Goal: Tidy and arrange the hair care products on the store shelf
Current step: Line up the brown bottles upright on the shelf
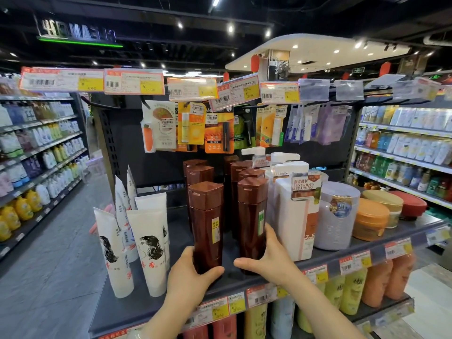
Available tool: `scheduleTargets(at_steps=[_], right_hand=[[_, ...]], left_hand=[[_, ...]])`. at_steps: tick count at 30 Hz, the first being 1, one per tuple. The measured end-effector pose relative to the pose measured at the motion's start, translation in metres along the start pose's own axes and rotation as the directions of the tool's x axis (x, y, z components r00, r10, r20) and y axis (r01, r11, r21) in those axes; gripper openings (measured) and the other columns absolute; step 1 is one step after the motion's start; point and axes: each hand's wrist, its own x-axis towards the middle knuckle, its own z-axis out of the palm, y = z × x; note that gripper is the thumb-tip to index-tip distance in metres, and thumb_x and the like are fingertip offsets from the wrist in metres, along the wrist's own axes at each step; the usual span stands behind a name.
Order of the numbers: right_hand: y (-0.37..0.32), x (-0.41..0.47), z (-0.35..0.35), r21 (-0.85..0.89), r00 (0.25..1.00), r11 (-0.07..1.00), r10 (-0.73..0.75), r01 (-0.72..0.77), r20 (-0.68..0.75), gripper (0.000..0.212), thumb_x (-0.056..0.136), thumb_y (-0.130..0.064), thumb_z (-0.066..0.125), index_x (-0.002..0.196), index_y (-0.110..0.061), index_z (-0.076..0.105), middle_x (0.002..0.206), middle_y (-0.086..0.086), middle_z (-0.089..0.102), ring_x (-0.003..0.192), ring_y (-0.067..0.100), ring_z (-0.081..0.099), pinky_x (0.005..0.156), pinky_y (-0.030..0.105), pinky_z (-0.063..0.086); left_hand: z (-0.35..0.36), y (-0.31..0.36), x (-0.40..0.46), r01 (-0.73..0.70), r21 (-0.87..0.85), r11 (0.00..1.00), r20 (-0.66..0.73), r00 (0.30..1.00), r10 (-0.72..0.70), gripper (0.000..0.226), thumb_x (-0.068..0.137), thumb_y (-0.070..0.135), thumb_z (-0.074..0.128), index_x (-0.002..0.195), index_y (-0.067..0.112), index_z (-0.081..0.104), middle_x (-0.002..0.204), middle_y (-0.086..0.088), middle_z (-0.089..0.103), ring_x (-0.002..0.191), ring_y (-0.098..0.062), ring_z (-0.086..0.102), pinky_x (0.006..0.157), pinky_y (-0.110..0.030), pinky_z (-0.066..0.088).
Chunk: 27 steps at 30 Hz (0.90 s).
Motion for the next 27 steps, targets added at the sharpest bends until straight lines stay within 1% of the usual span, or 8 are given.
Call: scheduleTargets(at_steps=[2,6,9,12,16,21,24,27], right_hand=[[0.0021,0.0018,0.0001,-0.009,1.0,1.0,-0.004,0.004,-0.006,0.11,0.059,-0.041,0.084,0.145,-0.022,0.018,0.142,-0.008,0.041,0.126,0.008,0.04,0.102,0.023,0.035],[0.0028,0.0027,-0.0004,-0.001,1.0,1.0,-0.011,0.011,-0.015,0.109,0.06,-0.041,0.083,0.145,-0.022,0.018,0.142,-0.006,0.042,0.129,0.011,0.04,0.108,0.03,0.037],[0.0022,0.0022,-0.001,0.01,0.999,1.0,-0.029,0.03,-0.016,0.104,0.063,-0.037,0.082,0.145,-0.022,0.019,0.141,-0.007,0.042,0.128,0.008,0.04,0.107,0.027,0.035],[0.0028,0.0018,-0.0021,0.016,0.999,0.999,-0.038,0.039,-0.018,0.103,0.065,-0.035,0.082,0.145,-0.022,0.017,0.142,-0.007,0.04,0.128,0.007,0.038,0.107,0.026,0.034],[0.0022,0.0016,-0.0035,0.021,0.999,0.999,-0.041,0.041,-0.01,0.102,0.066,-0.034,0.082,0.144,-0.023,0.018,0.137,-0.01,0.041,0.125,0.005,0.038,0.105,0.023,0.033],[0.0007,0.0009,-0.005,0.026,0.998,0.998,-0.06,0.06,0.011,0.096,0.067,-0.031,0.081,0.142,-0.026,0.021,0.124,-0.019,0.04,0.118,0.0,0.039,0.101,0.019,0.033],[0.0017,0.0017,-0.0045,0.026,0.998,0.998,-0.061,0.061,0.017,0.096,0.067,-0.031,0.081,0.142,-0.026,0.021,0.124,-0.02,0.04,0.12,0.001,0.039,0.101,0.019,0.033],[0.0034,0.0029,-0.0039,0.025,0.998,0.998,-0.055,0.054,0.03,0.097,0.067,-0.033,0.081,0.143,-0.027,0.02,0.129,-0.018,0.041,0.121,0.002,0.039,0.101,0.019,0.034]], left_hand=[[0.0003,-0.0002,0.0001,0.007,-0.007,1.0,0.005,1.0,-0.007,0.049,0.064,0.033,0.081,0.1,0.033,0.048,0.093,0.016,0.064,0.093,-0.009,0.063,0.087,-0.032,0.052],[0.0005,-0.0007,0.0001,0.017,-0.016,1.0,0.007,1.0,-0.017,0.048,0.064,0.032,0.081,0.099,0.033,0.049,0.094,0.014,0.066,0.093,-0.008,0.064,0.087,-0.033,0.052],[0.0006,-0.002,0.0004,0.028,-0.035,0.999,0.016,0.999,-0.028,0.045,0.063,0.03,0.082,0.09,0.041,0.047,0.094,0.017,0.065,0.094,-0.009,0.064,0.089,-0.035,0.052],[0.0008,-0.0022,0.0006,0.033,-0.043,0.999,0.019,0.999,-0.032,0.046,0.063,0.03,0.083,0.086,0.045,0.045,0.092,0.02,0.062,0.095,-0.009,0.064,0.091,-0.036,0.052],[0.0003,-0.0008,0.0002,0.032,-0.042,0.999,0.019,0.999,-0.031,0.047,0.063,0.03,0.083,0.086,0.045,0.044,0.092,0.019,0.062,0.094,-0.008,0.063,0.09,-0.034,0.052],[-0.0003,-0.0014,-0.0002,0.029,-0.032,0.999,0.017,0.999,-0.028,0.051,0.063,0.03,0.083,0.095,0.041,0.045,0.097,0.013,0.066,0.096,-0.009,0.064,0.09,-0.035,0.052],[0.0002,-0.0011,-0.0003,0.023,-0.027,0.999,0.015,1.0,-0.023,0.049,0.063,0.029,0.083,0.091,0.042,0.045,0.096,0.014,0.066,0.094,-0.008,0.064,0.089,-0.034,0.052],[0.0005,-0.0012,0.0,0.027,-0.018,0.999,0.011,1.0,-0.026,0.05,0.063,0.03,0.083,0.091,0.043,0.045,0.096,0.013,0.066,0.095,-0.009,0.064,0.09,-0.034,0.052]])
